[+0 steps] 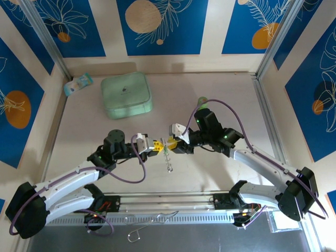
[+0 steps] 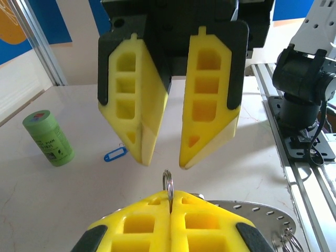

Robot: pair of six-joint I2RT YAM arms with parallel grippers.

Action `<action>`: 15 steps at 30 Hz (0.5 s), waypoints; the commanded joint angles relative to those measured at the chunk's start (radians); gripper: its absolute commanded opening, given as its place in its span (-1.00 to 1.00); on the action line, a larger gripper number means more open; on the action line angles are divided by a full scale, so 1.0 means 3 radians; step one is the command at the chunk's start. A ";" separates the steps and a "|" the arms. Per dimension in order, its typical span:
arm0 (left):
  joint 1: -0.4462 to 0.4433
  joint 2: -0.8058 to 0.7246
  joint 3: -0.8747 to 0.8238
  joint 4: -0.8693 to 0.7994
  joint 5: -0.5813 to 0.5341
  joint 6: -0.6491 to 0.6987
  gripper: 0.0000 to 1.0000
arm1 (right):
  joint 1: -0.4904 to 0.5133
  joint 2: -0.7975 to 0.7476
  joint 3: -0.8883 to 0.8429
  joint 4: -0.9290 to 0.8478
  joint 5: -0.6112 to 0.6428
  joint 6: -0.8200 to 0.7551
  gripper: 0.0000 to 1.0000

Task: Put the keys on the keyring

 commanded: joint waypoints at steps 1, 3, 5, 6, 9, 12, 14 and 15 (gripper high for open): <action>-0.0025 -0.0071 0.0002 0.0195 0.0167 -0.0031 -1.00 | 0.0027 0.0031 0.0021 -0.0011 -0.0019 -0.0018 -0.43; -0.0022 -0.0077 0.0004 0.0195 0.0180 -0.0027 -1.00 | 0.0037 0.0041 0.0034 -0.0023 -0.0017 -0.0029 -0.46; -0.0025 -0.0077 0.0003 0.0200 0.0185 -0.0025 -1.00 | 0.0045 0.0046 0.0042 -0.0032 -0.0031 -0.0031 -0.55; -0.0021 -0.0077 0.0007 0.0205 0.0189 -0.0027 -1.00 | 0.0045 0.0046 0.0043 -0.0038 -0.0032 -0.0037 -0.60; -0.0025 -0.0079 0.0007 0.0215 0.0195 -0.0025 -1.00 | 0.0043 0.0042 0.0048 -0.0075 -0.0023 -0.0054 -0.78; -0.0025 -0.0089 0.0006 0.0246 0.0208 -0.0040 -1.00 | 0.0035 0.0008 0.0038 -0.0092 0.0051 -0.0079 -0.91; -0.0025 -0.0084 0.0009 0.0322 0.0254 -0.0091 -1.00 | 0.0025 0.0003 0.0009 -0.0057 0.0092 -0.0069 -0.95; -0.0022 -0.0081 0.0014 0.0362 0.0285 -0.0116 -1.00 | 0.0025 0.0022 0.0002 -0.0047 0.0110 -0.0068 -0.97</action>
